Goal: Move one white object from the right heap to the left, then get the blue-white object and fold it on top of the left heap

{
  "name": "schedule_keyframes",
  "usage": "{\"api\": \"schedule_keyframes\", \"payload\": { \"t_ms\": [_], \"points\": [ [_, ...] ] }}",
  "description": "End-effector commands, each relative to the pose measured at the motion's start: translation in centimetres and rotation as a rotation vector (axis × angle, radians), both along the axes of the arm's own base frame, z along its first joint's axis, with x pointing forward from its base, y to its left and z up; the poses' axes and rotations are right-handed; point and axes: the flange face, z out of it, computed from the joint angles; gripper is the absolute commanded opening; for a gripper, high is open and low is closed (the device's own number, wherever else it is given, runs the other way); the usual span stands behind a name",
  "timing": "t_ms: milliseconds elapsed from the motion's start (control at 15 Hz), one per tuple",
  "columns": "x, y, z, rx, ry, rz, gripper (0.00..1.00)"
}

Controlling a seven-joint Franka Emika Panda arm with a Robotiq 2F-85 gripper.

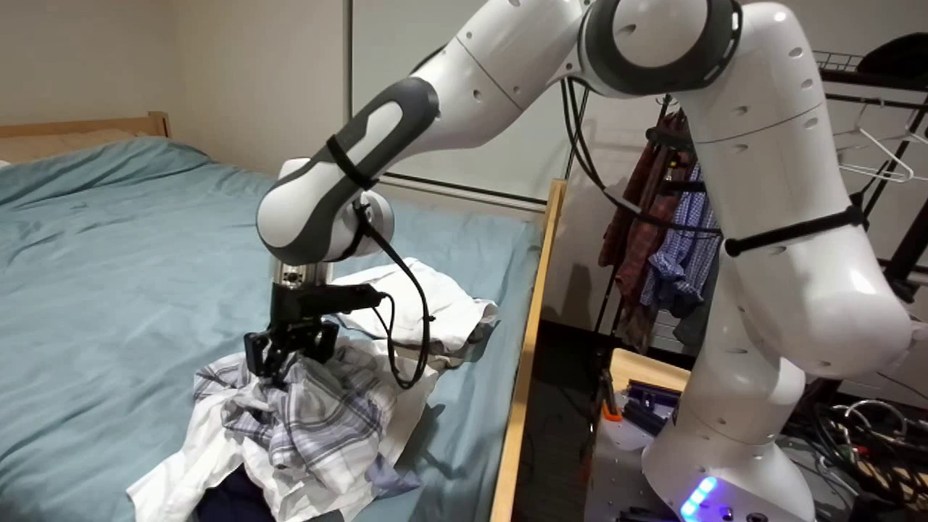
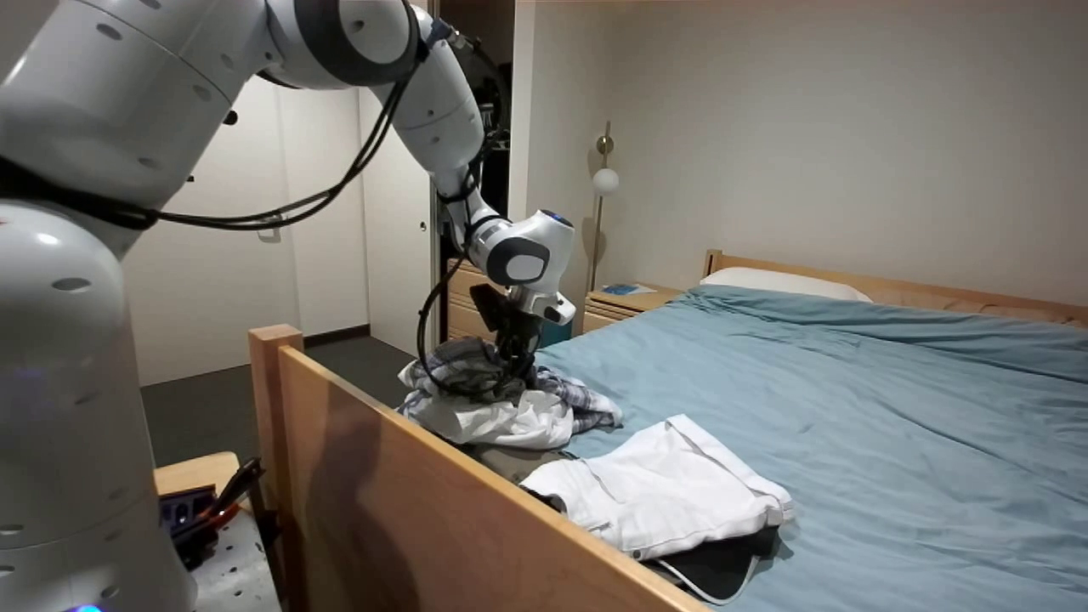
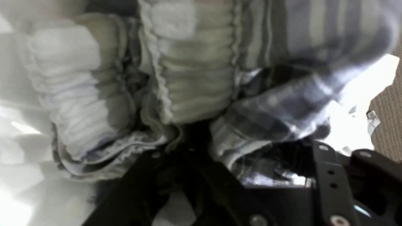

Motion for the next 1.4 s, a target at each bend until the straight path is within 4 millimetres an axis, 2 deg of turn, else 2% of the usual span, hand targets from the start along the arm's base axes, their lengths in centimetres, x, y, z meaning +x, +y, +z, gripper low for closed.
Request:
{"api": "schedule_keyframes", "payload": {
  "t_ms": [0, 200, 467, 600, 867, 1067, 1333],
  "points": [
    [-2.0, -0.4, 4.1, -0.011, -0.016, -0.021, 0.95],
    [-3.3, -1.2, 7.0, -0.018, -0.059, -0.078, 1.00],
    [-1.5, -4.3, 9.2, -0.024, -0.109, -0.250, 1.00],
    [0.1, -6.5, 9.5, 0.007, -0.136, -0.328, 1.00],
    [3.7, -10.8, 7.6, 0.043, -0.176, -0.459, 1.00],
    [5.9, -13.2, 5.0, 0.036, -0.167, -0.519, 1.00],
    [8.4, -14.0, 0.9, 0.033, -0.105, -0.517, 1.00]
  ]
}}
